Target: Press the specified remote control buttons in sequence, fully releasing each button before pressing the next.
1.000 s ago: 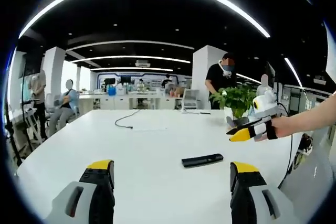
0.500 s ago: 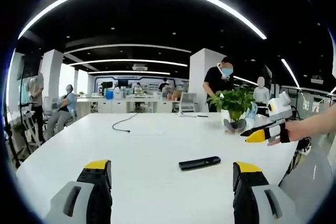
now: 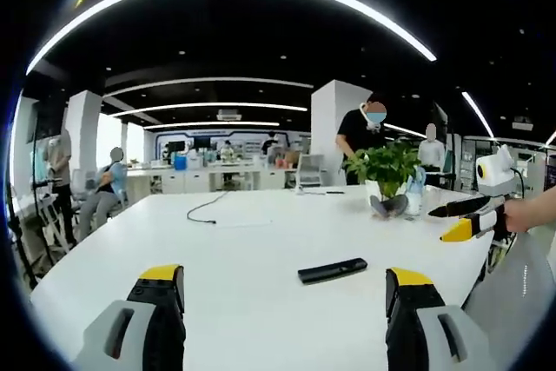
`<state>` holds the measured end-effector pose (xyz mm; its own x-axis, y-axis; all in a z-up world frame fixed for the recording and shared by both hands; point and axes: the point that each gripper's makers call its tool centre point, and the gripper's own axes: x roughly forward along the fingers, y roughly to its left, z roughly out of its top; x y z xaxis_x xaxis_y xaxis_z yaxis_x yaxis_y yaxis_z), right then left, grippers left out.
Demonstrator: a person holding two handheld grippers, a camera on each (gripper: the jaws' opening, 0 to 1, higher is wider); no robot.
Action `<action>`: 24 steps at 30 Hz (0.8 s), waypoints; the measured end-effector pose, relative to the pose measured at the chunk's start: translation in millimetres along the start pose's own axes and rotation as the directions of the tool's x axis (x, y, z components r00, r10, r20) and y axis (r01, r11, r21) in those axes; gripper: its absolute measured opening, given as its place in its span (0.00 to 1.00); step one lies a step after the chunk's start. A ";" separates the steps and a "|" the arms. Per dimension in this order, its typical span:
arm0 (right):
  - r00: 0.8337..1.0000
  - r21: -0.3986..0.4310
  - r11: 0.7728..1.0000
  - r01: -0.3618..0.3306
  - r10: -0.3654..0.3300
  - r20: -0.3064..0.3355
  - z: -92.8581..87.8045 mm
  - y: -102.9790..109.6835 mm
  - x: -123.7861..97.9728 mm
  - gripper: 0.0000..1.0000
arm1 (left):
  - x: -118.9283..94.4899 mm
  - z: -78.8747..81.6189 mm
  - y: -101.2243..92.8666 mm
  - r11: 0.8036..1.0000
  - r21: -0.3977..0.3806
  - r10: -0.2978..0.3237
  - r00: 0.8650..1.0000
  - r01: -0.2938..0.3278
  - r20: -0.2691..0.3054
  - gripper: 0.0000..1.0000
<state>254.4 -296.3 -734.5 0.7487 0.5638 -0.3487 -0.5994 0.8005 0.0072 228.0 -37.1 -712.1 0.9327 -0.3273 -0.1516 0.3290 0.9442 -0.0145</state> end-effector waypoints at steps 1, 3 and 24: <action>1.000 -0.031 0.999 0.012 -0.012 -0.005 -0.5 -0.5 -3.2 0.99 | -0.2 1.7 -0.3 1.000 -0.001 -0.002 1.000 0.002 0.009 1.00; 0.999 -0.061 0.997 0.040 -0.039 0.007 0.7 -2.0 -8.4 0.99 | -0.4 2.5 0.4 1.000 -0.005 0.000 1.000 0.000 0.014 1.00; 0.997 -0.072 0.994 0.076 -0.075 0.019 -8.2 -2.1 -22.7 0.98 | -0.9 2.2 2.6 1.000 -0.011 0.015 1.000 -0.014 0.012 0.99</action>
<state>236.4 -312.4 -734.3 0.7968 0.5057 -0.3308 -0.5593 0.8243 -0.0871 228.3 -34.4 -709.8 0.9391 -0.3139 -0.1397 0.3139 0.9492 -0.0229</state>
